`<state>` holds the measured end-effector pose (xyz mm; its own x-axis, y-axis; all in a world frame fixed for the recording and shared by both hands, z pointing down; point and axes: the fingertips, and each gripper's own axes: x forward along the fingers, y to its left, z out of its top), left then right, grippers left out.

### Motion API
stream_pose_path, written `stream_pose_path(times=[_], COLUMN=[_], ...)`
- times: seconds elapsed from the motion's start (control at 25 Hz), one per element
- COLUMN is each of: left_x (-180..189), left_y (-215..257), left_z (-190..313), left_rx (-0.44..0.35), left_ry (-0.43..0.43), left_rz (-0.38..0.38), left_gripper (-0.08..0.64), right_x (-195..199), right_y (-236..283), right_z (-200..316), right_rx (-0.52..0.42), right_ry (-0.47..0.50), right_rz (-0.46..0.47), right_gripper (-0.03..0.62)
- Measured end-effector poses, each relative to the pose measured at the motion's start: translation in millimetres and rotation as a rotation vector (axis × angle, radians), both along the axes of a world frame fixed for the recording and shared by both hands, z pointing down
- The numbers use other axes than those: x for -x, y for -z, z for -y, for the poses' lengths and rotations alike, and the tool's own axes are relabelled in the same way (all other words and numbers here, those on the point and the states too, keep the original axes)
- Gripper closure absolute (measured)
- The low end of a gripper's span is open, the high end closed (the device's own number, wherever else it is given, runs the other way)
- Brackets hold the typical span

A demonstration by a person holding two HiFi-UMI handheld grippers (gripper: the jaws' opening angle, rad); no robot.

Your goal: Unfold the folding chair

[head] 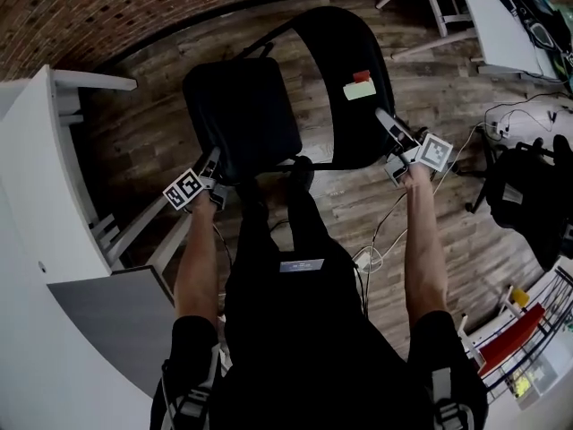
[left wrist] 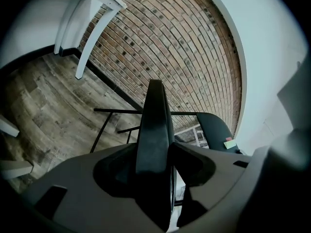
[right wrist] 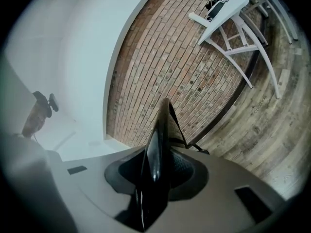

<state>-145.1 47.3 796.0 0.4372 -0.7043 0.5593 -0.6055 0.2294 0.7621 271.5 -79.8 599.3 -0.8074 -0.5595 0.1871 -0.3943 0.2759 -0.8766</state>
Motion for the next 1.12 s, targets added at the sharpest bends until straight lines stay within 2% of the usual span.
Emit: stream_pose_path(times=[0.12,0.2,0.32,0.44,0.64,0.92,1.12], left_x=[3.3,17.2,17.2,8.2,17.0,29.9,41.2], left_y=[-8.2,-9.9,-5.6,-6.2,-13.1,-22.9,-28.7], left_z=[1.9,-6.5,-10.7,-7.6,-7.3,-9.3,-16.0], left_rx=[0.008,0.018,0.008,0.003,0.034,0.032,0.046], left_ry=[-0.014,-0.006,0.009,-0.012,-0.023,-0.022,-0.017], left_rz=[-0.011,0.021,0.016,0.018,0.07,0.035,0.078], left_gripper=[0.333,0.333,0.331,0.33,0.319,0.318,0.314], right_x=[5.3,15.6,9.0,-7.0,-9.9,-12.7,-12.7], right_y=[0.5,-3.4,-13.0,-16.2,-21.3,-32.0,-38.8], right_z=[4.2,5.5,1.1,-4.6,-0.5,2.7,1.9], right_rx=[-0.024,-0.03,-0.006,0.011,0.001,0.003,0.01], right_ry=[-0.009,0.002,-0.001,-0.023,-0.017,-0.019,-0.013], right_rz=[0.031,0.061,-0.005,-0.058,-0.037,-0.015,0.002], right_gripper=[0.486,0.489,0.491,0.494,0.495,0.495,0.495])
